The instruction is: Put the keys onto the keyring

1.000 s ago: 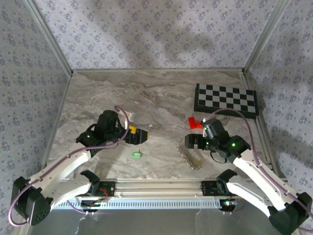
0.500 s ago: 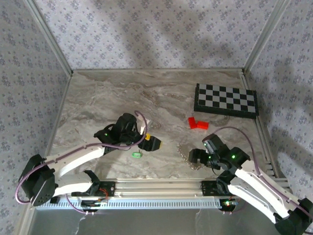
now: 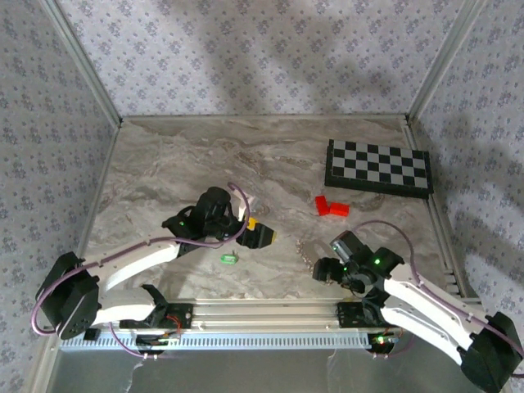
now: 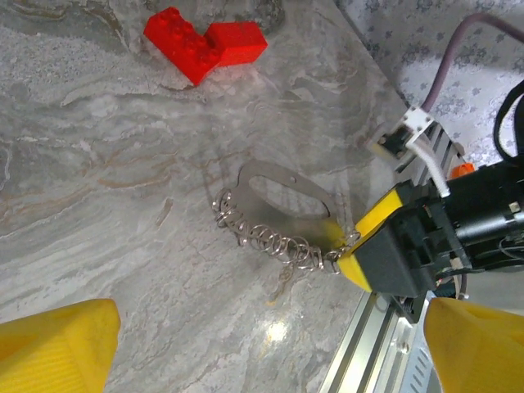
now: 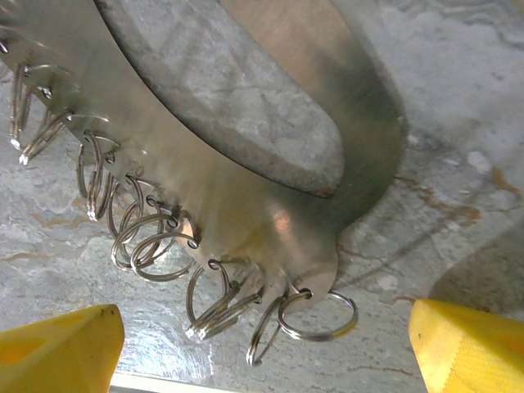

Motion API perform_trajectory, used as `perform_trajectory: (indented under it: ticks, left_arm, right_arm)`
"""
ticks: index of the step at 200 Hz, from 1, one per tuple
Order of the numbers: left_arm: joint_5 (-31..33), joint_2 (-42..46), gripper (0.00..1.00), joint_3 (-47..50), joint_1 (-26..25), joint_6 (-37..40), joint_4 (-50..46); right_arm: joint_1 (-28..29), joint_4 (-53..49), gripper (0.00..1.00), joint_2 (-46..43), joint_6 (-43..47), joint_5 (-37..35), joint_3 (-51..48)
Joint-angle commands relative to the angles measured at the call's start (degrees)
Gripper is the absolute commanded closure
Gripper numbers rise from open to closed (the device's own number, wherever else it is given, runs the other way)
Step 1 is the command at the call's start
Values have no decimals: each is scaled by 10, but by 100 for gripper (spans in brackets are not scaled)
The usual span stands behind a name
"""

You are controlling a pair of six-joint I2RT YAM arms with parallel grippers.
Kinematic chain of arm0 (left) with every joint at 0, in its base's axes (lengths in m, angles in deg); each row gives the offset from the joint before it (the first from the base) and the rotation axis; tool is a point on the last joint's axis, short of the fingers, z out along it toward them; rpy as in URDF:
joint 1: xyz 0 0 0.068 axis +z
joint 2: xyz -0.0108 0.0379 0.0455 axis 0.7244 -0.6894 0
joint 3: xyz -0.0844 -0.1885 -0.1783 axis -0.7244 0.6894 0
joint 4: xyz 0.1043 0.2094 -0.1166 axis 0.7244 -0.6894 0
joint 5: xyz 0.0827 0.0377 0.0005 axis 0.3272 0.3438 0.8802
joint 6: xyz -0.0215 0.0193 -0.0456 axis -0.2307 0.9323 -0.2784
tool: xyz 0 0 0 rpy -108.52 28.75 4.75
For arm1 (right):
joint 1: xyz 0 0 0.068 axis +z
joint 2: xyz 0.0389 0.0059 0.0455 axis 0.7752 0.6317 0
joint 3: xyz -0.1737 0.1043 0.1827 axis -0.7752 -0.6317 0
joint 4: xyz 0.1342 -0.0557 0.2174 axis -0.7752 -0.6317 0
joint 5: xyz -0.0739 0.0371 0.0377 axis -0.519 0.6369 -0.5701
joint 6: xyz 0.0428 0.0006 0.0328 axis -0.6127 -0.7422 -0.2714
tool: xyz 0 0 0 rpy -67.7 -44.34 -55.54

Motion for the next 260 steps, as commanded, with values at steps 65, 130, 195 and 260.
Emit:
perform_trajectory:
  ticks: [65,130,195,260]
  left_arm:
    - [21,66,4,42,26,-20,13]
    - [18,63,4,55,35,-27,30]
    - [16,79,4,59,49,-22,23]
    - [15,89,4,64,51,-23,25]
  right_arm:
    - [32,129,10,79,-22,15,4]
    - [53,168,11,137,-23,20,39]
    - [68,165,14,160,-24,15,85]
    - [74,184,17,175,-24,22,89]
